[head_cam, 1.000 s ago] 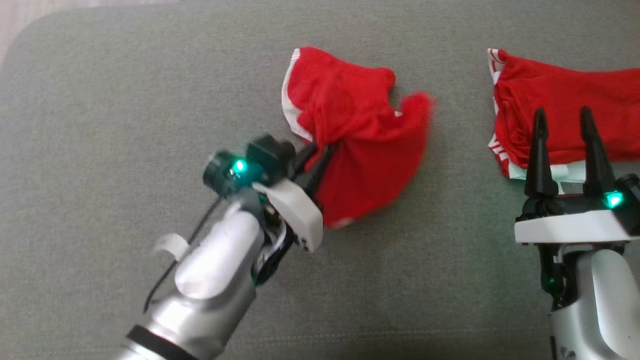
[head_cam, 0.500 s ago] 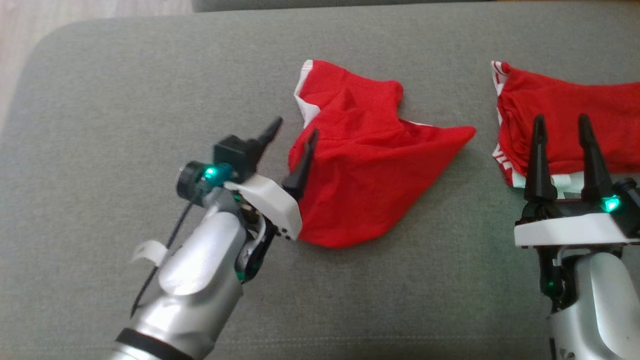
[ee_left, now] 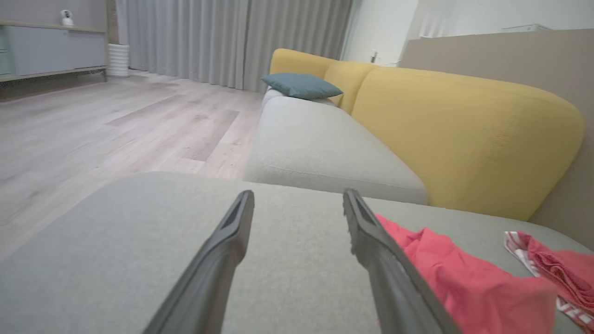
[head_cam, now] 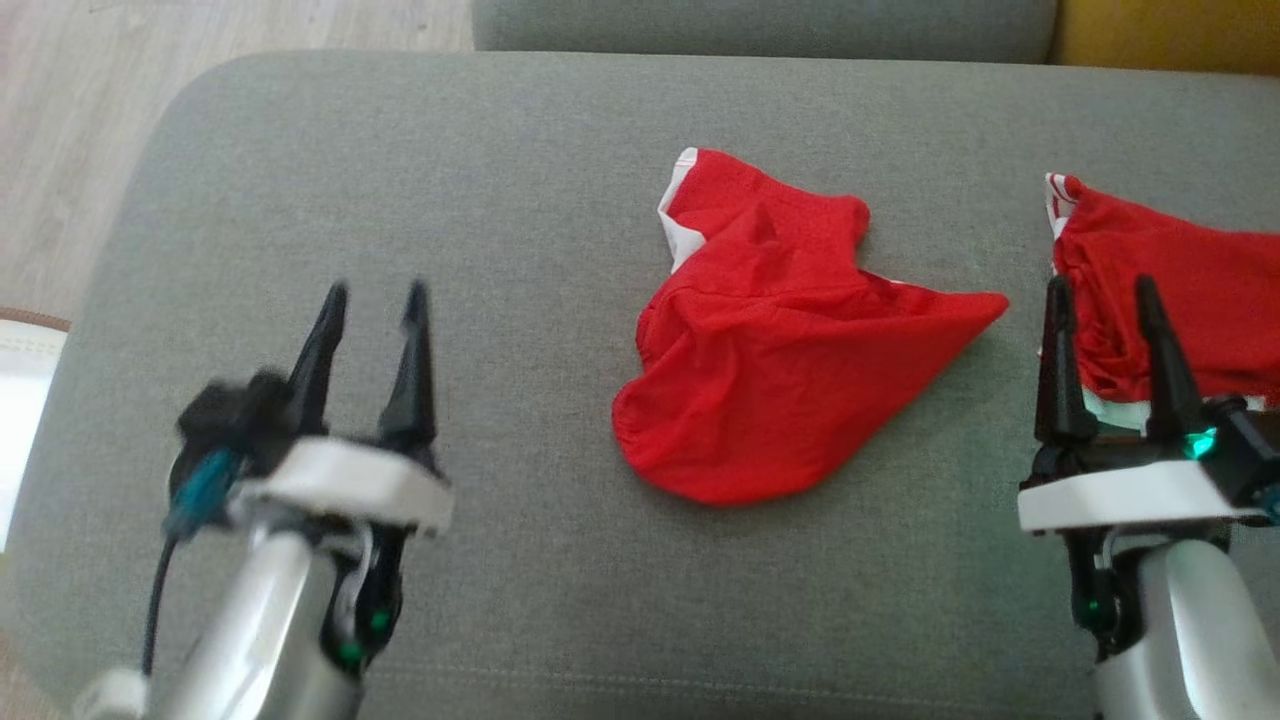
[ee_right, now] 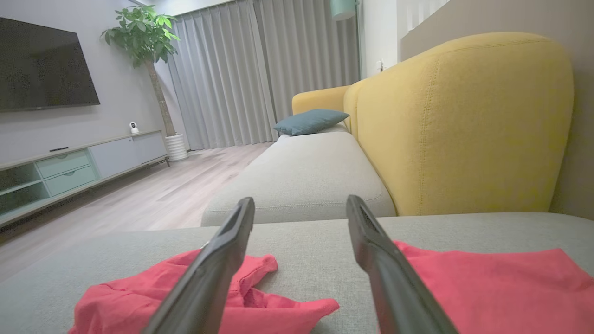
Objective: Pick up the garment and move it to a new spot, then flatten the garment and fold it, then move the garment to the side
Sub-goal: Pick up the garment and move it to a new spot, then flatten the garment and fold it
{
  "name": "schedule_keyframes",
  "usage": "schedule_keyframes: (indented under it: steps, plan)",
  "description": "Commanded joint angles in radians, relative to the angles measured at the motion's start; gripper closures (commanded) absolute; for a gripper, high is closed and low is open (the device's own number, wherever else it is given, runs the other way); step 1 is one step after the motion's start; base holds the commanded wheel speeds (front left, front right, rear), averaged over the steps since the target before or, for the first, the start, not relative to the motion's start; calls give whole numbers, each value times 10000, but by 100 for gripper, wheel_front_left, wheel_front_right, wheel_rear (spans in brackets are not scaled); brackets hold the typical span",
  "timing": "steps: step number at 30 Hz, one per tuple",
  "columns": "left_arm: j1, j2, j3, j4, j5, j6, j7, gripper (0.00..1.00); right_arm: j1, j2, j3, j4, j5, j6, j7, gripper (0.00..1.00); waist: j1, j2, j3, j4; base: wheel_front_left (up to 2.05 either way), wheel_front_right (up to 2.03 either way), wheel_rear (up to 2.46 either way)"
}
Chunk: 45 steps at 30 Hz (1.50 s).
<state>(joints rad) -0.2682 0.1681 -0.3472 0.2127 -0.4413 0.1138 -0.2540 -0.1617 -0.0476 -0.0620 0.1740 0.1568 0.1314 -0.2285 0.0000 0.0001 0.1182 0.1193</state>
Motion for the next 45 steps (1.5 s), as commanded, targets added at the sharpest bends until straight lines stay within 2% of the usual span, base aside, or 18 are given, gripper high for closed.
schedule_keyframes:
  steps: [1,4,12,19,24,29,36,38,41,45]
  plan:
    - [67,127,656,-549,132,-18,-76,0,-72,-26,331,-285,-62,-7,24,0,0,-1,-37,50,0,0,0]
    - [700,-75,1192,-903,330,-146,-76,0,15,-26,378,-266,-53,-7,27,0,0,-1,-89,160,0,0,0]
    - [1026,-601,1623,-873,857,-733,-77,0,35,-26,707,-276,-189,-7,180,0,0,-1,-160,410,0,0,0]
    - [1009,-934,1659,-495,1069,-1134,-77,0,-365,-31,2506,-175,-797,-7,1293,0,0,-1,76,753,0,0,0]
    - [871,-1086,1545,-196,1121,-1328,-77,0,-1187,-583,3637,642,-1476,-7,2182,0,0,-1,369,1150,0,0,0]
    - [740,-1154,1476,11,1063,-1403,-78,0,-2111,-1201,3994,1750,-2144,-7,2439,0,0,-1,581,1572,0,0,0]
    - [664,-1173,1488,102,960,-1415,-78,0,-2724,-1508,4530,2993,-1837,-7,2843,0,0,-1,729,1864,0,0,0]
    - [656,-1175,1478,91,897,-1382,-78,0,-2872,-1573,4706,3258,-1579,-7,2880,100,0,-1,732,1888,0,0,0]
    - [654,-1176,1502,75,866,-1323,-78,0,-3090,-1594,4605,3317,-1413,-7,2412,100,0,-1,704,1836,0,0,0]
    - [702,-1177,1579,57,914,-1292,-78,0,-3132,-1314,3860,2910,-1601,-7,1305,100,0,-1,572,1569,0,0,0]
